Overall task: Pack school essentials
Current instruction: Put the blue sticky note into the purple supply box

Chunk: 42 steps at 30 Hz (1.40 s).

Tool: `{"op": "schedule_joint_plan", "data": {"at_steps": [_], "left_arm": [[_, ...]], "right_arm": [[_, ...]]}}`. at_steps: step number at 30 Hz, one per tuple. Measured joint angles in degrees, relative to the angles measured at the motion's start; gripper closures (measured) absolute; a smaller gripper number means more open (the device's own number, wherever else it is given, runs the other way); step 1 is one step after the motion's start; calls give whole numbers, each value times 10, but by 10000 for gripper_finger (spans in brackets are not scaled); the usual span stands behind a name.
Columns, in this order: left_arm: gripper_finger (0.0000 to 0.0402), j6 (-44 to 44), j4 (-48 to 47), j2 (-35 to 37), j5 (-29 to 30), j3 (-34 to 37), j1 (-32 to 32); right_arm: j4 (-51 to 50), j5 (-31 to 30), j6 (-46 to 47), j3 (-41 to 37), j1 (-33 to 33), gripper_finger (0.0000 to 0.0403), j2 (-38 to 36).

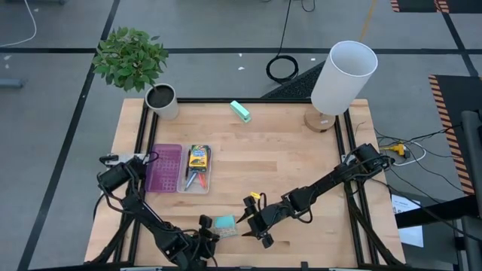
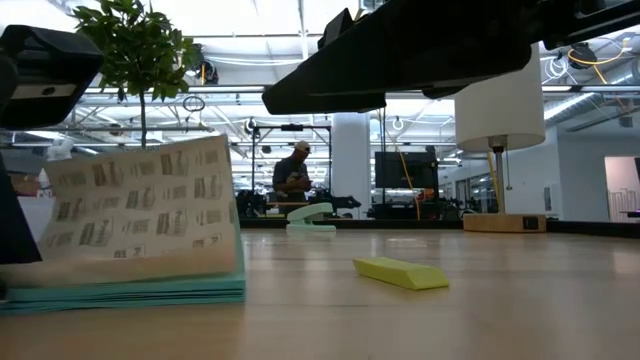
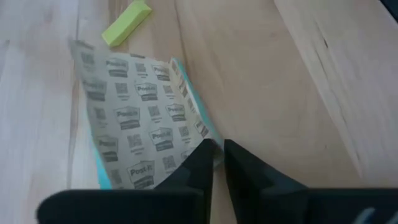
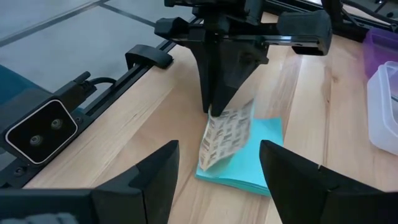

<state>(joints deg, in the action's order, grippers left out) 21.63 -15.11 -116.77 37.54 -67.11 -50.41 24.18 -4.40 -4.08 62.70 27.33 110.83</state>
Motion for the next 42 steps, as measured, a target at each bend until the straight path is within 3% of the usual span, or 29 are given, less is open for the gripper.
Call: {"op": "schedule_joint_plan", "data": {"at_steps": [7, 17, 26, 29, 34, 39, 42], "left_arm": [[398, 4, 3, 0, 0, 0, 0], [398, 22, 3, 11, 14, 0, 2], [399, 29, 2, 23, 12, 0, 8], [399, 29, 2, 23, -26, 0, 16], [367, 73, -3, 23, -102, 0, 30], [310, 149, -9, 34, -103, 0, 32], [278, 183, -20, 64, -80, 0, 32]], "right_arm": [[0, 0, 0, 0, 0, 186, 0], [0, -3, 0, 0, 0, 186, 0], [-29, -100, -128, 0, 27, 186, 0], [-30, -135, -180, 0, 43, 186, 0], [-40, -150, -205, 4, 45, 186, 0], [-52, -148, -143, 4, 23, 186, 0], [-65, -110, -109, 5, 6, 186, 0]]}}
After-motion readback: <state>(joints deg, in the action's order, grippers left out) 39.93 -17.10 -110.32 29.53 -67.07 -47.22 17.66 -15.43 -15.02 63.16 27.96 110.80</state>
